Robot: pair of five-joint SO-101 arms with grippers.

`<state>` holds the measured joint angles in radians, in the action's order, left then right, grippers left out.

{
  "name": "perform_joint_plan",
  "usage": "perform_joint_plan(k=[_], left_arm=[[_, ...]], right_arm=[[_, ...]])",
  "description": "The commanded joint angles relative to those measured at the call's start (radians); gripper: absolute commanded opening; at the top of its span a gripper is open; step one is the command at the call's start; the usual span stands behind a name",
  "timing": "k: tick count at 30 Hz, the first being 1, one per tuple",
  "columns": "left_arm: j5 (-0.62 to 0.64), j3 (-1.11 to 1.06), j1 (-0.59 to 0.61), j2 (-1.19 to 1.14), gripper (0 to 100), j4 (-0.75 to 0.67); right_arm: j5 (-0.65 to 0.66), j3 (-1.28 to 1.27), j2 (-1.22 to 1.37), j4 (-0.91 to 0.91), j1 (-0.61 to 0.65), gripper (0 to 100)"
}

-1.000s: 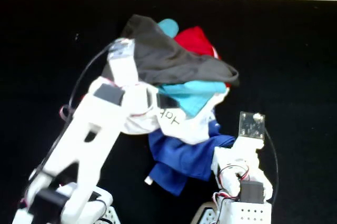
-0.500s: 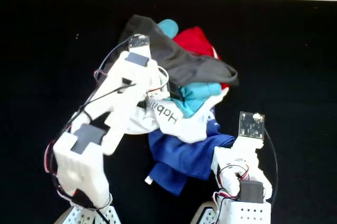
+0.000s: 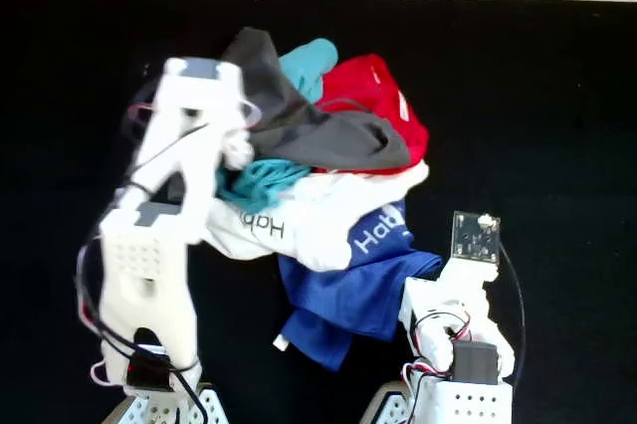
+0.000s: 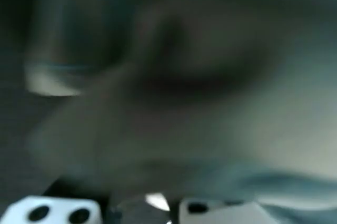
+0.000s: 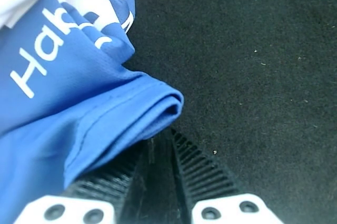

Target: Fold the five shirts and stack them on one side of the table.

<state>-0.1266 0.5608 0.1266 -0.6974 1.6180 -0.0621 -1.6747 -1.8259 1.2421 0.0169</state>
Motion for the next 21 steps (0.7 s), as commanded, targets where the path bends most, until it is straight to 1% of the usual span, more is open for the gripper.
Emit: perform_joint_plan(k=[1,4,8,13,17,21], left_arm=[[-0.057,0.18,0.182,0.008,1,0.08],[-0.089,0.334,0.318,0.008,1,0.13],[-0.121,0.509,0.501,0.008,1,0.133],[-0.158,0.717,0.691,0.008,1,0.133],[-0.166,0.883,0.805,0.007,1,0.133],[-0.166,0.992,0.862,0.007,1,0.135]], right_arm=[[-0.002,-0.133,-0.012,0.007,-0.004,3.3],[-0.002,-0.133,-0.012,0.007,-0.004,3.3],[-0.002,-0.133,-0.012,0.007,-0.004,3.3],[-0.002,-0.133,-0.012,0.007,-0.004,3.3],[-0.002,-0.133,-0.012,0.007,-0.004,3.3],[-0.002,-0.133,-0.012,0.007,-0.004,3.3]])
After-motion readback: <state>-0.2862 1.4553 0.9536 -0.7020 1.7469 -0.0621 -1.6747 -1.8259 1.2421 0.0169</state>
